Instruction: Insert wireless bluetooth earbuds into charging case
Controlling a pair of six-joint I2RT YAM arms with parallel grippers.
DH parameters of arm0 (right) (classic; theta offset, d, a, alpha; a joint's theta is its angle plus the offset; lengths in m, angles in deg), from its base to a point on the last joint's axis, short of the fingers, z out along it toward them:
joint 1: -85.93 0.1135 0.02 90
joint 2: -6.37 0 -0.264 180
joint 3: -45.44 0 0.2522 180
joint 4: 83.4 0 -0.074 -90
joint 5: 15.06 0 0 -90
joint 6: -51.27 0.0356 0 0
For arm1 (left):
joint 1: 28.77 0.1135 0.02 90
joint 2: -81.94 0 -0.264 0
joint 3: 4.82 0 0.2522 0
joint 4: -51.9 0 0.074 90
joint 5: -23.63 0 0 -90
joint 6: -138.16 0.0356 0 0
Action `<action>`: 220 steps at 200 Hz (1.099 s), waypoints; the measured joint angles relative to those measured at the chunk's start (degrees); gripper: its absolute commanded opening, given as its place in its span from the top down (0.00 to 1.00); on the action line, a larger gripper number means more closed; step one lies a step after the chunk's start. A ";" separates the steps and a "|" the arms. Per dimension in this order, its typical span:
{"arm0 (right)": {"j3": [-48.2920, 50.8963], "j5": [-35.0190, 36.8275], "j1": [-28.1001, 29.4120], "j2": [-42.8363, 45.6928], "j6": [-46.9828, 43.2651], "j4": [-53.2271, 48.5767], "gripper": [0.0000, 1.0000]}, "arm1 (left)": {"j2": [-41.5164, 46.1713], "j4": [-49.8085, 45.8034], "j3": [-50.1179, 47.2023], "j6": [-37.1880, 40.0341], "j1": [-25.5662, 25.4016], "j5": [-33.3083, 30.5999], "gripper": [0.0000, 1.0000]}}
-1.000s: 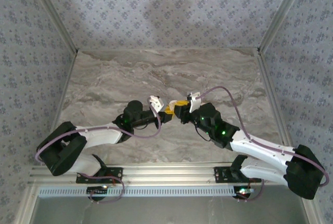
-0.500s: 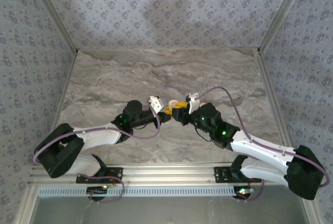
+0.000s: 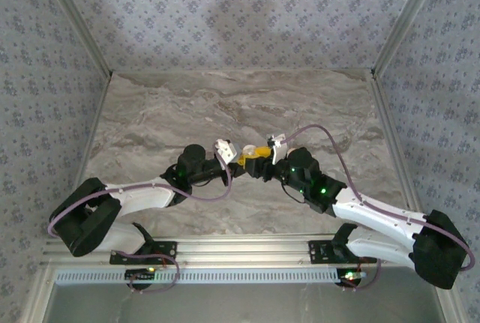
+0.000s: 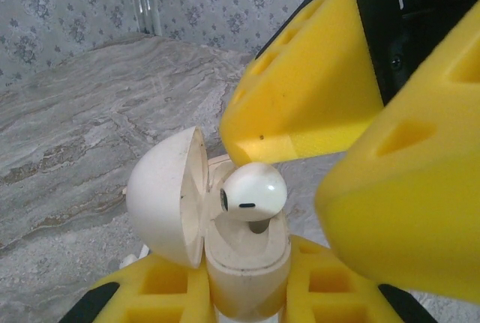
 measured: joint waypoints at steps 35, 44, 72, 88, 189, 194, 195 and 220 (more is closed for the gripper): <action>-0.57 -1.01 -0.59 0.42 0.00 -1.09 0.42 | 0.20 -0.39 0.00 0.72 0.02 0.00 0.89; -0.70 -1.33 -0.85 0.79 0.00 -1.46 0.42 | 0.22 -0.39 0.00 0.81 0.00 0.00 0.89; -1.51 -2.80 -1.88 2.14 0.02 -2.08 0.41 | 0.59 -1.42 0.00 1.70 0.00 0.00 0.89; -1.97 -3.93 -2.75 3.32 0.02 -2.56 0.41 | 0.96 -1.68 0.00 2.12 0.02 0.02 0.89; -11.37 -16.15 -10.80 6.69 -6.27 -23.43 0.59 | 2.25 -4.81 0.00 6.64 0.02 1.22 0.89; -11.85 -16.79 -11.23 6.82 -7.58 -24.98 0.59 | 2.38 -5.05 -0.02 6.93 0.00 1.57 0.89; -11.89 -16.85 -11.30 6.86 -7.65 -25.18 0.59 | 2.38 -5.07 -0.02 6.99 0.02 1.64 0.89; -12.74 -20.83 -13.70 7.74 -15.69 -30.88 0.65 | 3.08 -5.86 -0.02 8.72 0.00 3.48 0.89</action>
